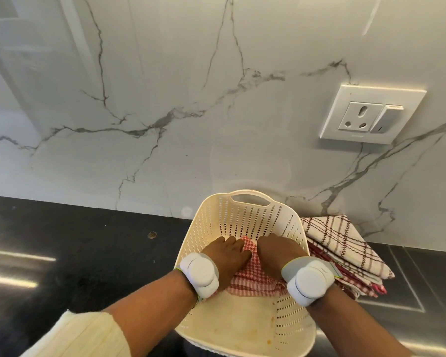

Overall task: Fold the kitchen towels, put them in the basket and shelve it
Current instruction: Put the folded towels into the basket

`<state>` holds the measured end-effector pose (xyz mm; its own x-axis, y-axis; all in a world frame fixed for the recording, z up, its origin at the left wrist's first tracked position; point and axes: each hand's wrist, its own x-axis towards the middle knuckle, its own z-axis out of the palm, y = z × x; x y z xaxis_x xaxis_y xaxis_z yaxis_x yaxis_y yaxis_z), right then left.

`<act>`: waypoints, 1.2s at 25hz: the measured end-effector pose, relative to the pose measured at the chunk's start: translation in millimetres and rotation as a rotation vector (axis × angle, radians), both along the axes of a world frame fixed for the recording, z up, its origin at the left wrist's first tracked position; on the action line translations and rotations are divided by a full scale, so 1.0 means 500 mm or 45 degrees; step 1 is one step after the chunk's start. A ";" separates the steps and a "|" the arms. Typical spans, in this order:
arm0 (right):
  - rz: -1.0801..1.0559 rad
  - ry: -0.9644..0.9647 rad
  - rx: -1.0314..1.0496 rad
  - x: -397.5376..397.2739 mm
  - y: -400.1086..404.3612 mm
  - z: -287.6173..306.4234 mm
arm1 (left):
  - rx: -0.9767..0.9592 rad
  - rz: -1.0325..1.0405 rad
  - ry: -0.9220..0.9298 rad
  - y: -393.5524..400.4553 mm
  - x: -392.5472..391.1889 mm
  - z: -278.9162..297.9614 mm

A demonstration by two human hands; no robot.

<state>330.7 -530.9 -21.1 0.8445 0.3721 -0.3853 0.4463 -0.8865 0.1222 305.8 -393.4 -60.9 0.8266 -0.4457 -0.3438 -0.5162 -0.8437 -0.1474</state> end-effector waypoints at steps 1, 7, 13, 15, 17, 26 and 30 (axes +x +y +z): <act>-0.008 -0.001 0.001 0.000 -0.001 0.000 | -0.023 0.024 -0.052 0.000 -0.002 0.002; 0.053 0.053 -0.122 0.001 0.000 -0.012 | 0.042 0.197 0.097 -0.004 -0.002 0.002; 0.067 -0.021 -0.038 0.006 0.003 -0.003 | 0.010 0.279 0.200 -0.008 0.001 0.016; 0.098 -0.181 0.128 0.001 0.010 0.015 | 0.012 0.291 0.189 -0.012 0.001 0.028; 0.084 -0.387 0.432 0.002 0.007 0.038 | -0.002 0.283 0.120 -0.020 0.002 0.051; -0.643 -0.589 1.522 0.020 -0.250 0.053 | -0.749 0.349 -0.173 -0.113 0.005 0.106; -0.860 -0.708 1.142 0.048 -0.353 -0.021 | -0.902 0.469 0.064 -0.127 -0.001 0.125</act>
